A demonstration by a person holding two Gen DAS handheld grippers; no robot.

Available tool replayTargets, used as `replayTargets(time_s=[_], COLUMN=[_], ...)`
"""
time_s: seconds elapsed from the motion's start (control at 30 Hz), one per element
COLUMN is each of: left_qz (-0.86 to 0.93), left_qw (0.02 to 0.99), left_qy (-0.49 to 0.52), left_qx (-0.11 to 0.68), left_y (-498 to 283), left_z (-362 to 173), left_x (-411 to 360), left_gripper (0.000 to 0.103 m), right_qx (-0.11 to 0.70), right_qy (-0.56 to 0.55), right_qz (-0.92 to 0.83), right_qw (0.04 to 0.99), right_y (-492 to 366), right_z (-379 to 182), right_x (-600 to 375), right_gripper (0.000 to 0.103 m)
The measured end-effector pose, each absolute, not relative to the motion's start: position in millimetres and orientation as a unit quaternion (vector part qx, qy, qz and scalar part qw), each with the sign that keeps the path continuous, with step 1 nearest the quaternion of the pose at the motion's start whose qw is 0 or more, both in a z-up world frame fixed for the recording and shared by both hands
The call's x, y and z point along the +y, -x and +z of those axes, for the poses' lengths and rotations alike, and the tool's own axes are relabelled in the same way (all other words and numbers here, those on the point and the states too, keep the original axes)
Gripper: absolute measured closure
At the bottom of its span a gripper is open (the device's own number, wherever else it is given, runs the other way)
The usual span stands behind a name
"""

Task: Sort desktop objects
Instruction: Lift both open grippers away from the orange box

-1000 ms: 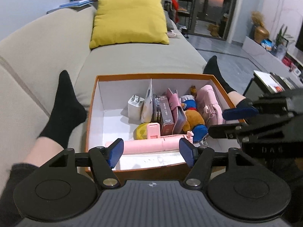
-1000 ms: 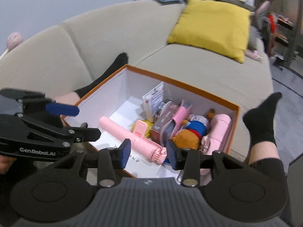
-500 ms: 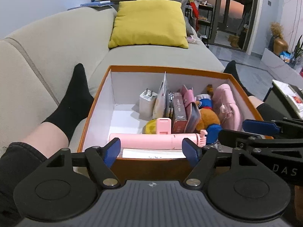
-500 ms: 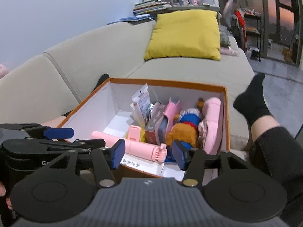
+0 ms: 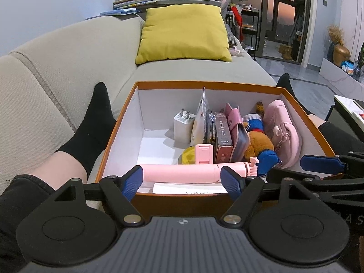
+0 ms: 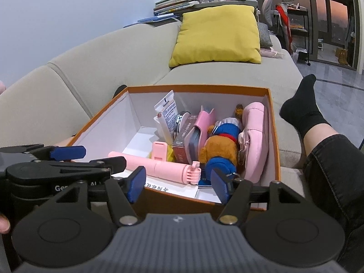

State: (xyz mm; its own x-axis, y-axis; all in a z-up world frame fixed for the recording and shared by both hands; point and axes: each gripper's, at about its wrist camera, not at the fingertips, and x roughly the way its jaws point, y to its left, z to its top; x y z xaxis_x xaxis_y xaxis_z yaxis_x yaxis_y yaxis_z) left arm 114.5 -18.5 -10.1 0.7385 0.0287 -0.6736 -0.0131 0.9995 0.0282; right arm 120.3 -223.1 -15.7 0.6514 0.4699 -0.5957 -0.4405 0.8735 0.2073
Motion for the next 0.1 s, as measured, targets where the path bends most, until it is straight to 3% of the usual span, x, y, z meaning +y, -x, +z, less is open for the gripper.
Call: replayTargets(time_s=[0.1], left_qz=[0.012], left_qw=[0.932], left_qy=[-0.011], left_qx=[0.361], left_y=[-114.5], left_z=[-10.2], left_x=[-18.4], left_gripper=[0.015], right_qx=[0.335], right_qy=[-0.024], right_qz=[0.252], right_qw=[0.908], right_y=[-120.6], right_z=[-15.9], right_x=[-224.2], right_gripper=[0.038])
